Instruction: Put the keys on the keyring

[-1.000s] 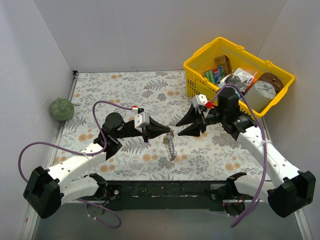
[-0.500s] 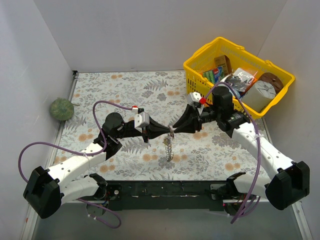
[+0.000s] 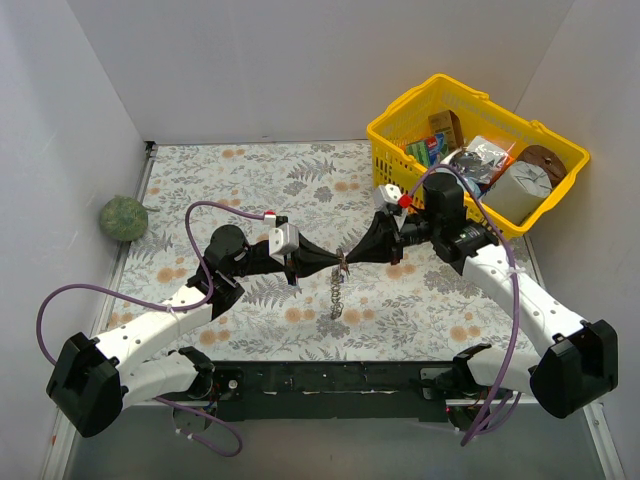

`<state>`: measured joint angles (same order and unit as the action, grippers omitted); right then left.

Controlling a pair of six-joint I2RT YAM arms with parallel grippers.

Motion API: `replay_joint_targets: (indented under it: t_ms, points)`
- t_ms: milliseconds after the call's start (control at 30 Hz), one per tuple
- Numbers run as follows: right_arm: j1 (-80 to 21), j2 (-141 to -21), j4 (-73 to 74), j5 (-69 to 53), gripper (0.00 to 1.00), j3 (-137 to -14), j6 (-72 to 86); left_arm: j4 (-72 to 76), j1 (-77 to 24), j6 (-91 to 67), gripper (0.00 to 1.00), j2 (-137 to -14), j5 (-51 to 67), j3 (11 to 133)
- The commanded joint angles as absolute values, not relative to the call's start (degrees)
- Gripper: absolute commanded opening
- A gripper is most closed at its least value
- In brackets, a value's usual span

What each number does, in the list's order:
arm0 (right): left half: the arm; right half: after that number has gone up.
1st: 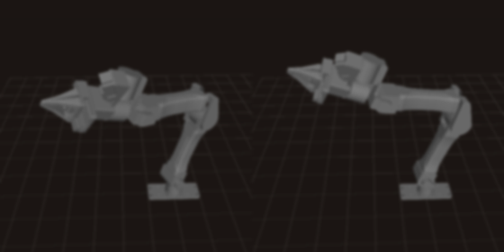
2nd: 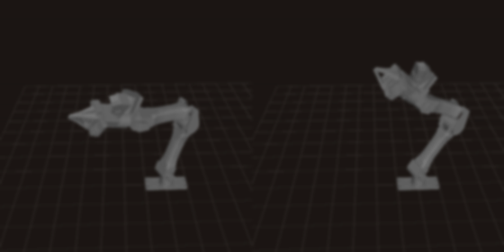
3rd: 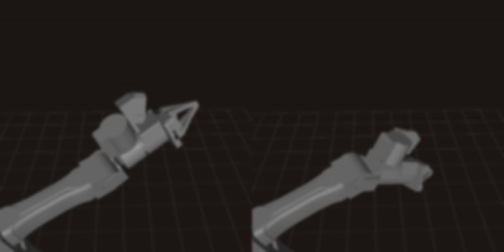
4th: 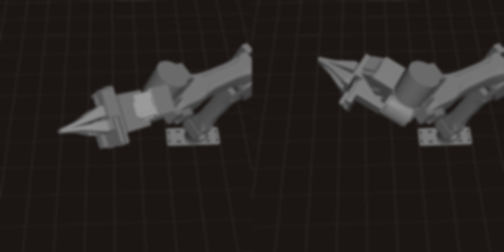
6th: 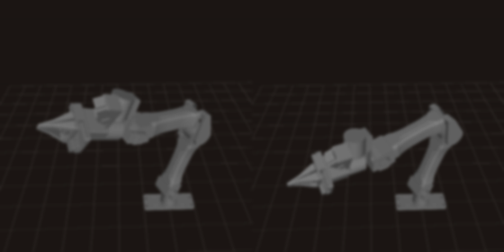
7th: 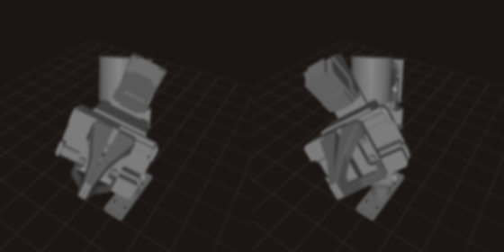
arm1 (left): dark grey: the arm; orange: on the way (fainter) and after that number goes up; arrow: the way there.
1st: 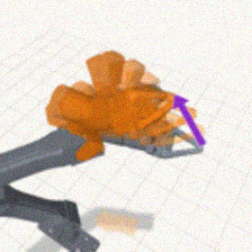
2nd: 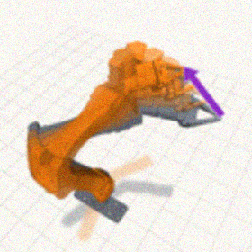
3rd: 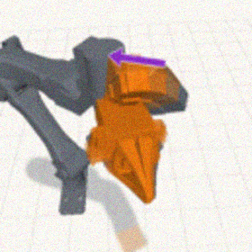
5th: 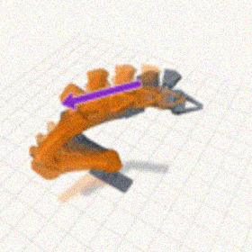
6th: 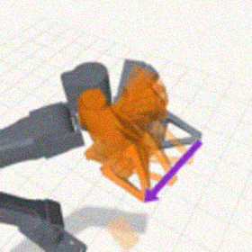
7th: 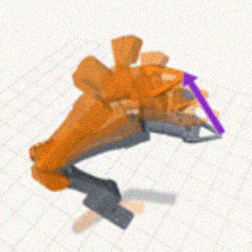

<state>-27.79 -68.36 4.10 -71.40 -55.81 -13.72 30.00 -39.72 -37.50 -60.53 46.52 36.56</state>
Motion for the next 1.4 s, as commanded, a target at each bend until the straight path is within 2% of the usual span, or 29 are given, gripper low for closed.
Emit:
replay_joint_targets:
  t_ms: [0,700,733,767,867,967,1233,1367]
  points:
    - [-28.04,-67.33,2.72,-71.81,0.01,-54.93,-15.38,31.82,-39.73,-37.18,0.00,-58.80,46.58,38.67]
    - [-27.34,-64.43,3.78,-70.48,0.01,-52.82,-18.89,31.65,-39.64,-37.53,0.00,-58.45,47.81,38.85]
    - [-26.64,-64.08,3.78,-71.36,0.04,-53.00,-19.07,31.38,-39.73,-37.27,0.00,-58.27,48.07,38.93]
    - [-26.37,-63.90,3.69,-72.15,0.17,-53.43,-19.16,31.12,-39.64,-37.18,0.00,-58.18,48.16,39.02]
    - [-26.02,-63.54,3.17,-74.53,0.35,-53.96,-19.16,30.59,-39.73,-37.18,0.00,-58.09,48.69,39.20]
    - [-26.10,-63.72,1.15,-76.64,0.41,-54.05,-16.79,30.67,-39.73,-37.35,0.00,-58.10,49.04,39.20]
    - [-27.86,-64.51,-7.02,-77.17,0.45,-52.56,-9.06,31.64,-39.64,-38.14,0.00,-58.62,49.75,39.29]
    - [-28.74,-65.39,-10.19,-76.38,0.39,-52.38,-6.24,31.82,-39.64,-38.32,0.00,-58.80,49.75,39.20]
